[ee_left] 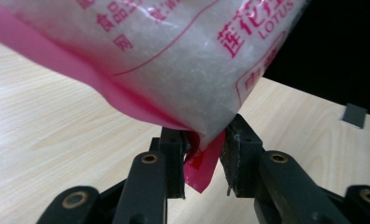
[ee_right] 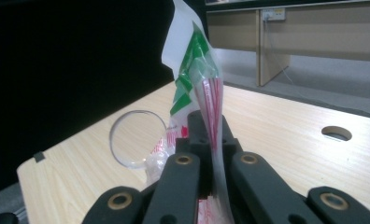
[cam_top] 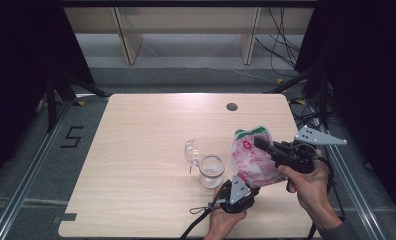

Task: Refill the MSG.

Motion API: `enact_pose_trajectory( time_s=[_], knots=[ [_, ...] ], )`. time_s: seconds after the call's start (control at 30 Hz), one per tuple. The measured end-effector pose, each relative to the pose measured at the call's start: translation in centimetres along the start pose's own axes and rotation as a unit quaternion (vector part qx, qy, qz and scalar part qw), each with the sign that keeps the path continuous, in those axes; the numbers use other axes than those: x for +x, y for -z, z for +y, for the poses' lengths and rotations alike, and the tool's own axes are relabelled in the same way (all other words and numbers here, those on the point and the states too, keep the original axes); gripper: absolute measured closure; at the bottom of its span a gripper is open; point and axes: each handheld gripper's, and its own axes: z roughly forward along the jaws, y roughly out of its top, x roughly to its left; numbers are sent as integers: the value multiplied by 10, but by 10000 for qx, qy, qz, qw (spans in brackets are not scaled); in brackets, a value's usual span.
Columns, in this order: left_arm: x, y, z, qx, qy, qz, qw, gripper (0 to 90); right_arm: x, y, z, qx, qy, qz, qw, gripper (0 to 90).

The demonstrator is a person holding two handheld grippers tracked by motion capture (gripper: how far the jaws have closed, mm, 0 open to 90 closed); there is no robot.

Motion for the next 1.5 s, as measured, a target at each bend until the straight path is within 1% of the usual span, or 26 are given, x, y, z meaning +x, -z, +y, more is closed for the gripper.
enact_pose_trajectory(
  time_s=[0.1, 0.13, 0.17, 0.2, 0.33, 0.37, 0.4, 0.47, 0.5, 0.53, 0.57, 0.67, 0.7, 0.73, 0.77, 0.83, 0.9, 0.97, 1.0, 1.1, 1.13, 1.17, 1.33, 1.4, 1.43, 1.5],
  knots=[
    [1, 0, 0, 17, 85, -32, 10000, 716, -2, -6, 1, 7, 17, -13, 10000, 900],
    [2, 0, 0, 25, 75, -106, 9999, 717, -2, -8, 1, 18, 17, -24, 10000, 900],
    [1, 0, 0, 22, 120, -97, 9999, 717, -3, -10, 2, 5, 99, 0, 10000, 900],
    [1, 0, 0, 28, 129, -97, 9999, 718, -1, -11, 2, 69, -1, -45, 10000, 900],
    [1, -1, 0, 16, 225, -146, 9996, 720, 2, -18, 4, 169, 23, -4, 9999, 900],
    [1, -2, 0, 8, 262, -174, 9995, 720, 0, -21, 4, 137, 223, 5, 9997, 900],
    [1, -3, 0, -34, 305, -203, 9993, 720, 3, -22, 5, 219, 113, -59, 9997, 900],
    [0, -4, 0, -78, 345, -230, 9991, 721, 2, -27, 6, 240, 272, -46, 9993, 900],
    [0, -4, 0, -32, 334, -218, 9992, 721, 4, -28, 7, 338, 193, -105, 9992, 900],
    [0, -6, 0, -116, 373, -277, 9989, 722, 4, -30, 7, 382, 210, -134, 9990, 900],
    [1, -5, 0, -67, 376, -233, 9990, 723, 4, -34, 8, 395, 225, -134, 9989, 900],
    [2, -7, 0, -111, 395, -353, 9985, 727, 3, -42, 10, 488, 407, -204, 9978, 900],
    [3, -7, 0, -148, 457, -342, 9983, 727, 4, -45, 10, 507, 346, -192, 9979, 900],
    [3, -7, 0, -129, 458, -369, 9982, 728, 3, -49, 11, 525, 425, -236, 9974, 900],
    [5, -8, 0, -167, 499, -365, 9979, 729, 5, -51, 11, 560, 399, -179, 9975, 900],
    [6, -8, 0, -170, 480, -365, 9980, 729, 8, -55, 12, 650, 471, -211, 9965, 900],
    [9, -8, 2, -229, 532, -372, 9976, 730, 9, -60, 14, 690, 692, -267, 9949, 900],
    [9, -9, 3, -296, 573, -385, 9972, 730, 14, -66, 15, 671, 660, -194, 9954, 900],
    [10, -9, 3, -311, 572, -381, 9972, 730, 16, -67, 16, 729, 664, -268, 9948, 900],
    [10, -9, 5, -358, 579, -383, 9969, 732, 21, -73, 18, 825, 705, -263, 9937, 900],
    [10, -10, 5, -385, 602, -370, 9968, 732, 21, -75, 18, 802, 754, -296, 9935, 900],
    [10, -10, 5, -385, 602, -370, 9968, 733, 21, -76, 19, 888, 822, -262, 9923, 900],
    [13, -11, 6, -435, 609, -389, 9964, 734, 22, -83, 20, 950, 758, -305, 9921, 900],
    [14, -11, 6, -434, 638, -405, 9962, 734, 21, -86, 21, 932, 834, -305, 9917, 900],
    [14, -11, 6, -434, 638, -405, 9962, 734, 23, -86, 21, 1014, 746, -311, 9916, 900],
    [15, -12, 6, -471, 647, -441, 9958, 734, 22, -88, 22, 1010, 896, -326, 9903, 900]
  ],
)
